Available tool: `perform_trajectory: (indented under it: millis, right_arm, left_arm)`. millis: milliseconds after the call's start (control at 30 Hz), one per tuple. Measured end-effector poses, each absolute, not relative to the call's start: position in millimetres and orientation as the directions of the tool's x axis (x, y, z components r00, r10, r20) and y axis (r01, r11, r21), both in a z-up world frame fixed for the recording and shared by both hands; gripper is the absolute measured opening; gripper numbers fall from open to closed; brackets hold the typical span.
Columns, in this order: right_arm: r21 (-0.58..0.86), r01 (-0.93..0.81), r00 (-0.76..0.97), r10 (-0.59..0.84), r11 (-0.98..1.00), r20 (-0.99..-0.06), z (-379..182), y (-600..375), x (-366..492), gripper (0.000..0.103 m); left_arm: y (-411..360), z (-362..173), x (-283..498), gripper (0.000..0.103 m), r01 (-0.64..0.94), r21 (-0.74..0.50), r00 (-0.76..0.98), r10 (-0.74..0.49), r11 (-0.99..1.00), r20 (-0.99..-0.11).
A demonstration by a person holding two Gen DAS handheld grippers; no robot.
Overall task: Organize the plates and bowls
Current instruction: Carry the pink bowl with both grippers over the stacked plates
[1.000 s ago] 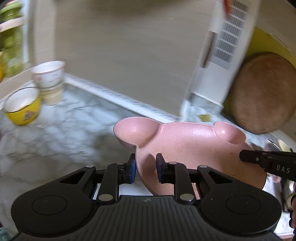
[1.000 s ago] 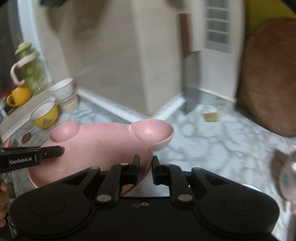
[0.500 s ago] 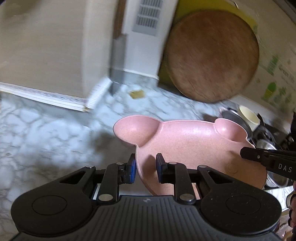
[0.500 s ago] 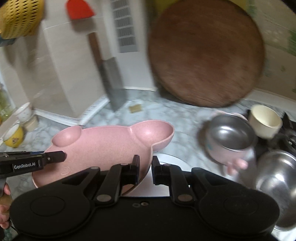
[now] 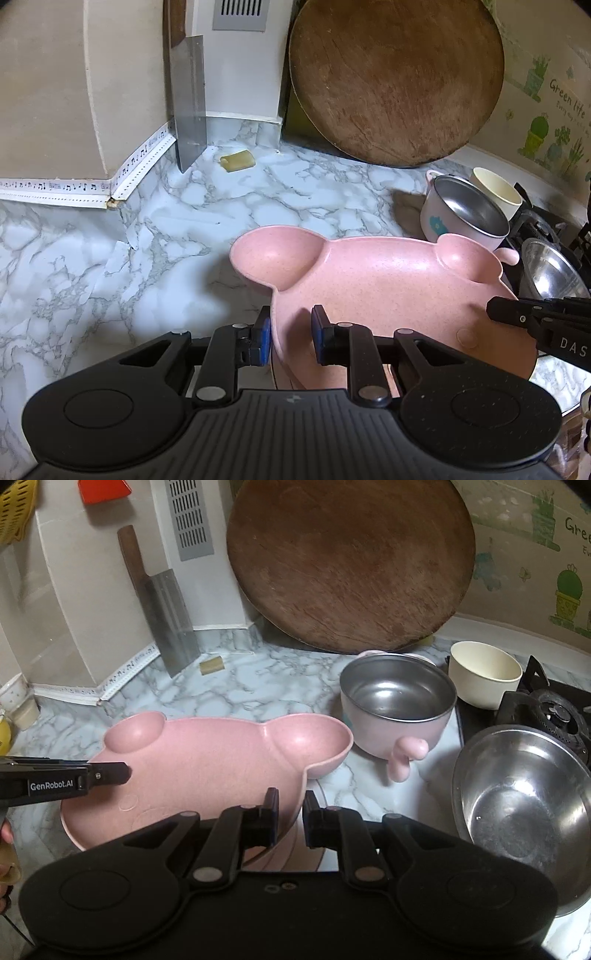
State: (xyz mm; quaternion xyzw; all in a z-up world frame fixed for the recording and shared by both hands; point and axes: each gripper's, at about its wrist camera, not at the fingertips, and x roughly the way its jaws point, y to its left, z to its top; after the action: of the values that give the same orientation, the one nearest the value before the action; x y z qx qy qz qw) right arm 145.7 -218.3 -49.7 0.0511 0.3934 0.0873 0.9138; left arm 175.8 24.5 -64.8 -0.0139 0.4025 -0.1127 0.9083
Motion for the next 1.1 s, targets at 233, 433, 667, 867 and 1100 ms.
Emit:
perform_trajectory:
  millis: [233,433,667,867,1100]
  right_arm:
    - [0.162,-0.124,0.667,0.203,0.979,-0.717,-58,-220,150,0.014]
    - [0.146,-0.126,0.669,0.193,0.981,-0.718,-65,-220,151,0.015]
    - [0.158,-0.106,0.657,0.189,0.982,-0.73,-75,-221,159,0.015]
    - [0.153,-0.113,0.642,0.19,0.982,-0.743,-80,-219,160,0.015]
    - [0.122,-0.115,0.631,0.167,0.986,-0.758,-77,-215,160,0.015]
  left_arm:
    - [21,-72,180,0.021,0.188,-0.105,0.647,-0.204,0.977,-0.735]
    - [20,-79,183,0.021,0.19,-0.104,0.634,-0.203,0.976,-0.746]
    - [18,-83,185,0.021,0.193,-0.077,0.639,-0.185,0.978,-0.747]
    - [20,-88,185,0.021,0.184,-0.075,0.624,-0.175,0.98,-0.762]
    - [22,-90,183,0.021,0.182,-0.079,0.619,-0.177,0.98,-0.766]
